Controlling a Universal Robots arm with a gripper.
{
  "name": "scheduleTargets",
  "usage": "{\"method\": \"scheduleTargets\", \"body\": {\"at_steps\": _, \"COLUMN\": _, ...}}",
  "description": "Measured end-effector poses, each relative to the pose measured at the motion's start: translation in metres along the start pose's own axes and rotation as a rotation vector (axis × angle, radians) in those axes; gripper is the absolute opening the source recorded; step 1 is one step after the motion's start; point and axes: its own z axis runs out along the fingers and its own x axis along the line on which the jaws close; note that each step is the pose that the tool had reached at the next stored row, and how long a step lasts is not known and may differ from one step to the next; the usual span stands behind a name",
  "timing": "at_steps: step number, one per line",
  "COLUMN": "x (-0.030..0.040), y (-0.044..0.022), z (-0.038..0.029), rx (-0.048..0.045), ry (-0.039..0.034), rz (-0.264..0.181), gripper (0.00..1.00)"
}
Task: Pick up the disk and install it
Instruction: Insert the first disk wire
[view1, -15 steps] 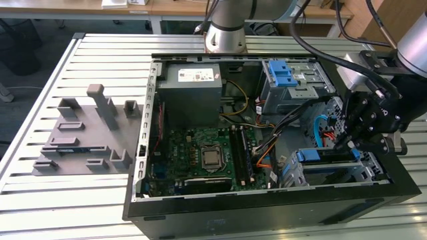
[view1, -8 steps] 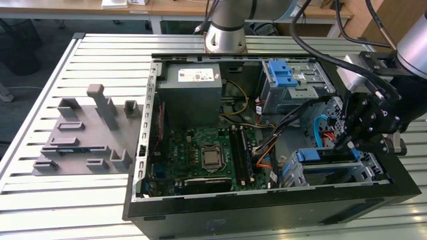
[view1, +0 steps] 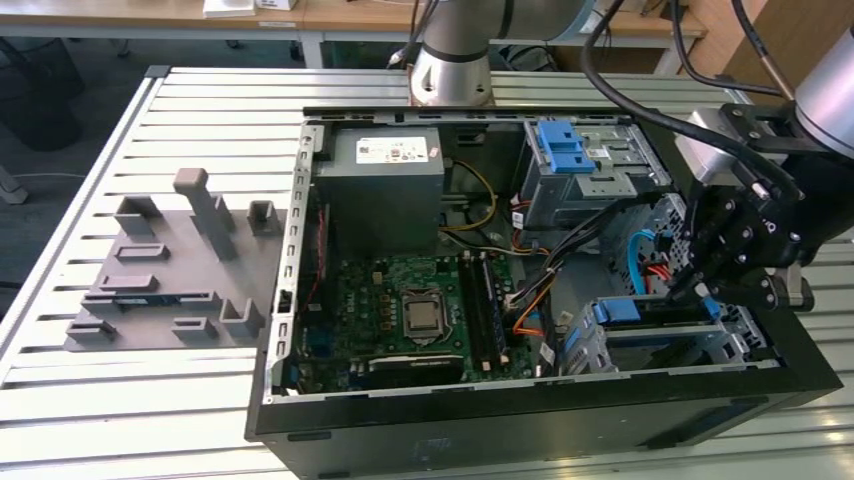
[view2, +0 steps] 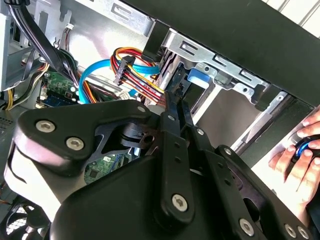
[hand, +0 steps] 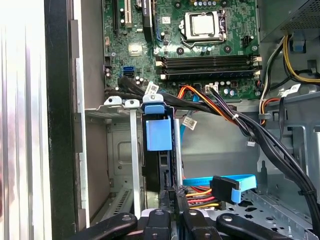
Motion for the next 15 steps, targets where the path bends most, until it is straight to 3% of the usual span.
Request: {"method": "scheduleTargets", "body": {"at_steps": 15, "x": 0.0007, "y": -0.0013, "z": 0.0002, "rx": -0.0032, "ry": 0.0004, "rz": 0.0, "gripper": 0.16}}
